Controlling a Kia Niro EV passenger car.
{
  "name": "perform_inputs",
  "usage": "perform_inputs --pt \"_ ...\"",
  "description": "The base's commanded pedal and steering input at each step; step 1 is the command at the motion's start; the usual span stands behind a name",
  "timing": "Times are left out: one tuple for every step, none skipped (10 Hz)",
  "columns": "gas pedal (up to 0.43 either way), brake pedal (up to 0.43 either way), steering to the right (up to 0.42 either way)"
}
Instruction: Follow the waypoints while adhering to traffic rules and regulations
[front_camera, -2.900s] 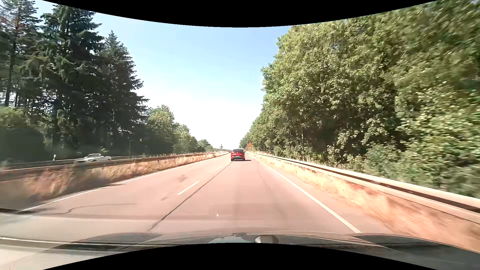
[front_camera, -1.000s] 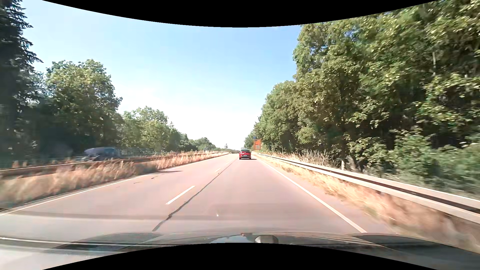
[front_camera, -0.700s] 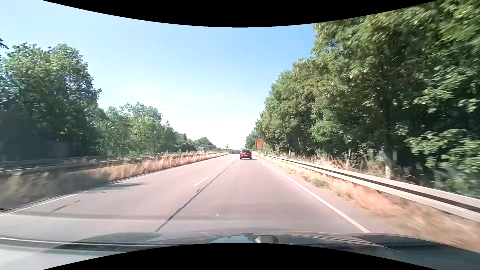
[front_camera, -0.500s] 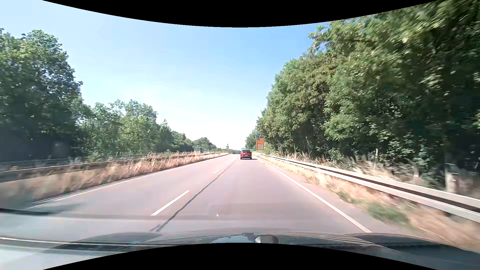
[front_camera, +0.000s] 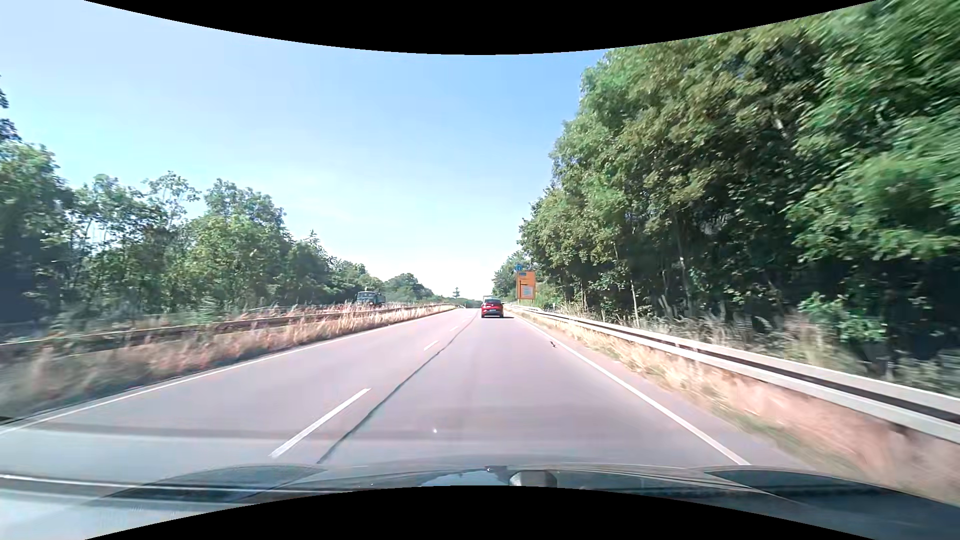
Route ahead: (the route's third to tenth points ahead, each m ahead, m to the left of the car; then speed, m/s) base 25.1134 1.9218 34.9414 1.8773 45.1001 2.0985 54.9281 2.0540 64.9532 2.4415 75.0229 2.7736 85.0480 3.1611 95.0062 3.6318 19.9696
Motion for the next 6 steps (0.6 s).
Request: perform_inputs --pt "0.228 0.000 -0.002" --pt "0.228 0.000 -0.001" --pt "0.228 0.000 -0.001" --pt "0.228 0.000 -0.001" --pt "0.228 0.000 -0.001" --pt "0.228 0.000 -0.001"
